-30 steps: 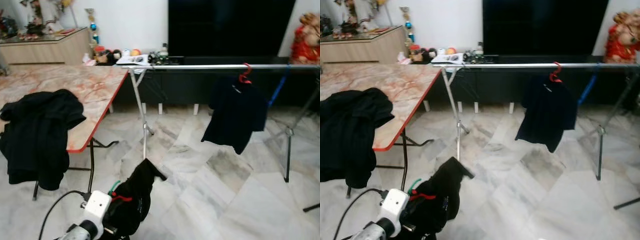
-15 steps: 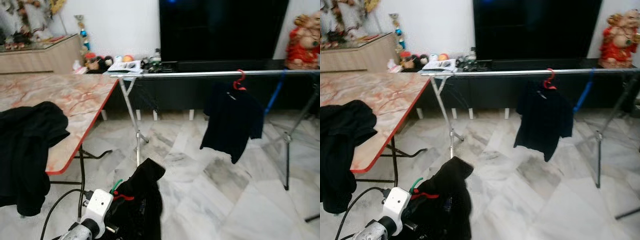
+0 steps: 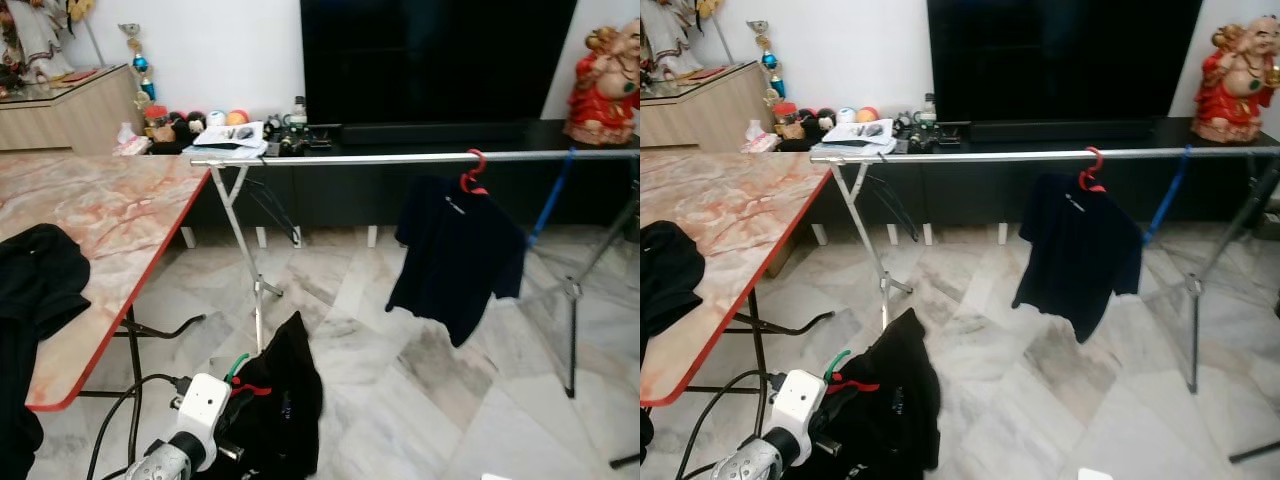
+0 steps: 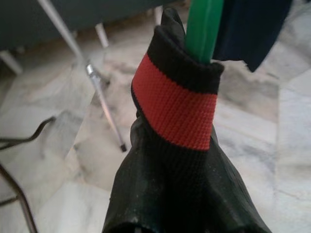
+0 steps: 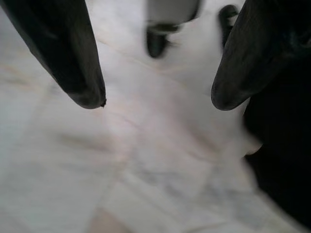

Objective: Hang hanger

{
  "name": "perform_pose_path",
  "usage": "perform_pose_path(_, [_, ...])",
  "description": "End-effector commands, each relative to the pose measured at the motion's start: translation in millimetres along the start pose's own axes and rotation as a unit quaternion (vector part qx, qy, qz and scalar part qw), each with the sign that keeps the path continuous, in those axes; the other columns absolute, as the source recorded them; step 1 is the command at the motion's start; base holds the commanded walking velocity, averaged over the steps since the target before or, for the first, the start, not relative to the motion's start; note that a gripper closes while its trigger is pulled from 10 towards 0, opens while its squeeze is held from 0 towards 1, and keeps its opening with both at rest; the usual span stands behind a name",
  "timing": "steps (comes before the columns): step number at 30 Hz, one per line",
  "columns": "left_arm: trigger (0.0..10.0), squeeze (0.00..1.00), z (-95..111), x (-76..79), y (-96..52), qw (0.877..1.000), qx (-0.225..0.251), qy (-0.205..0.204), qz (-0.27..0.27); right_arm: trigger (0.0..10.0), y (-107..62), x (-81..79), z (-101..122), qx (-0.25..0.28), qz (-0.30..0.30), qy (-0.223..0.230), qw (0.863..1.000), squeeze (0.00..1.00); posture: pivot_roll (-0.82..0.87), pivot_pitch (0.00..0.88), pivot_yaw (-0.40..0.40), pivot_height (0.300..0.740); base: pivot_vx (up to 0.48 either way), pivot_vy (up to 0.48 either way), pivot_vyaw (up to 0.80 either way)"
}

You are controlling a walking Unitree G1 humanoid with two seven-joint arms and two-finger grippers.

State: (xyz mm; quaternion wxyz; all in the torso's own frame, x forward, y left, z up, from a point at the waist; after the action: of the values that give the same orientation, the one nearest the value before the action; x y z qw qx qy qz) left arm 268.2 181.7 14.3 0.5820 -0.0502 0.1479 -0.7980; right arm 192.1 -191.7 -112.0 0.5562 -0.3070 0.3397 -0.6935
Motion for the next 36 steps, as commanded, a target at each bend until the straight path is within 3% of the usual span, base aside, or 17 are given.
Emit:
perform_pose_path(1, [10.0, 0.00, 9.0, -0.4, 3.6, 1.000, 0.014, 0.001, 0.000, 10.0, -1.2, 10.2, -7.3, -0.010, -0.012, -0.002, 1.000, 0.00, 0.07, 0.024, 0.063, 0.740, 0.345, 0.000, 0.00])
perform_pose_path(26, [10.0, 0.00, 5.3, 3.5, 0.4, 1.000, 0.006, -0.005, -0.001, 10.0, -1.9, 10.8, -11.0, -0.014, -0.009, -0.008, 1.000, 0.00, 0.07, 0.039, 0.060, 0.740, 0.338, 0.000, 0.00])
perform_pose_path(36, [10.0, 0.00, 2.2, 7.5, -1.4, 1.000, -0.001, -0.003, -0.011, 10.0, -1.9, 10.0, -10.6, -0.013, -0.005, -0.017, 1.000, 0.00, 0.07, 0.046, 0.057, 0.740, 0.025, 0.000, 0.00])
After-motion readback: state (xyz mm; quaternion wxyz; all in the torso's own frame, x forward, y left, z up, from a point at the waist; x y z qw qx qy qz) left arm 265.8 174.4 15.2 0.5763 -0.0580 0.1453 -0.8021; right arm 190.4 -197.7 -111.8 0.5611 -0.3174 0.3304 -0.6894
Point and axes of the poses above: a point about 5 cm out from each wrist's last joint towards the gripper, its own y axis pointing out of the wrist towards the gripper, its own z axis along the axis of the wrist's last joint, x = y × z, the point moved 3 cm from there along y, pointing out of the wrist towards the gripper, and after that the axes turned 2 degrees about -y, right-handed, at the moved point
